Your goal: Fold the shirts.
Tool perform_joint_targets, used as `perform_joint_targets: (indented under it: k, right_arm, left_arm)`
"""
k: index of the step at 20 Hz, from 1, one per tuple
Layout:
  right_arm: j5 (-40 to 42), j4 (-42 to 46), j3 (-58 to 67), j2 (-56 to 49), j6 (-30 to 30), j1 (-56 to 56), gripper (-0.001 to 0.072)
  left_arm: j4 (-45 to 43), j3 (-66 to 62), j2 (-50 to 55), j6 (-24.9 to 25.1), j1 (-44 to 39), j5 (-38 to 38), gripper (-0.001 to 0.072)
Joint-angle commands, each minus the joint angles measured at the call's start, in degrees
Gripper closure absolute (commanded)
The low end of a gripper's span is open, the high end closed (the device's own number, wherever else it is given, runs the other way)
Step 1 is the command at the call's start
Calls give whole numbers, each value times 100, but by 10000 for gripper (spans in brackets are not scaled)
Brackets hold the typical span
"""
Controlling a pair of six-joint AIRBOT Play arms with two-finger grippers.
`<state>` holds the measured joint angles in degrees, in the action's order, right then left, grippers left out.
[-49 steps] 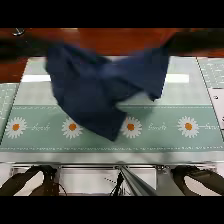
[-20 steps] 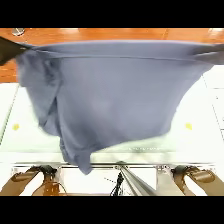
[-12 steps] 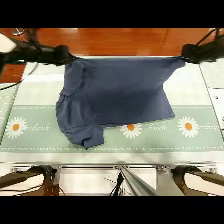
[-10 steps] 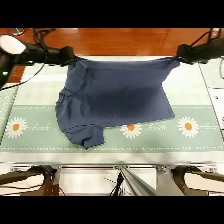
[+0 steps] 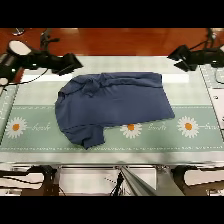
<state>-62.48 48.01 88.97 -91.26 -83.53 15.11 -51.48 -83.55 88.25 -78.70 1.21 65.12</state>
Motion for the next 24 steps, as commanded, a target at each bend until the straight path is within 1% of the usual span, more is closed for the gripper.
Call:
perform_joint_targets:
  k: [1, 2, 3, 4, 5, 6, 8, 10, 12, 15, 19, 24]
  right_arm:
    - [-1486, 289, 20, 487, 691, 732, 95]
    - [-1700, 940, -140, 758, 688, 870, 95]
    - [-1690, 1491, -494, 1084, 601, 1008, 95]
    - [-1443, 1659, -1003, 1429, 444, 1189, 95]
    - [-1110, 1591, -1624, 1788, 380, 1368, 94]
    - [-743, 1410, -2356, 2168, 343, 1543, 95]
    - [-236, 774, -3703, 2841, 481, 1744, 95]
    - [-68, 22, -4651, 3351, 914, 1755, 95]
    - [-90, -385, -5110, 3633, 1187, 1751, 95]
    - [-236, -420, -5195, 3685, 1338, 1751, 95]
    - [-267, -422, -5195, 3685, 1370, 1751, 95]
    - [-295, -420, -5195, 3685, 1381, 1751, 95]
  left_arm:
    - [-573, 179, -310, 155, 866, 1587, 3]
    - [-575, 505, -538, 168, 1115, 1611, 3]
    - [-557, 970, -815, 363, 1357, 1604, 3]
    - [-557, 1469, -1080, 597, 1572, 1609, 3]
    - [-557, 2070, -1364, 813, 1825, 1569, 3]
    - [-557, 2658, -1626, 903, 2098, 1456, 3]
    - [-474, 3810, -2107, 907, 2754, 1150, 4]
    - [-146, 4640, -2426, 927, 3453, 1078, 4]
    - [181, 5130, -2621, 901, 3950, 962, 4]
    - [352, 5473, -2621, 1021, 4035, 942, 5]
    - [581, 6002, -2605, 1172, 3707, 581, 5]
    - [1757, 6400, -2601, 1919, 3366, 94, 6]
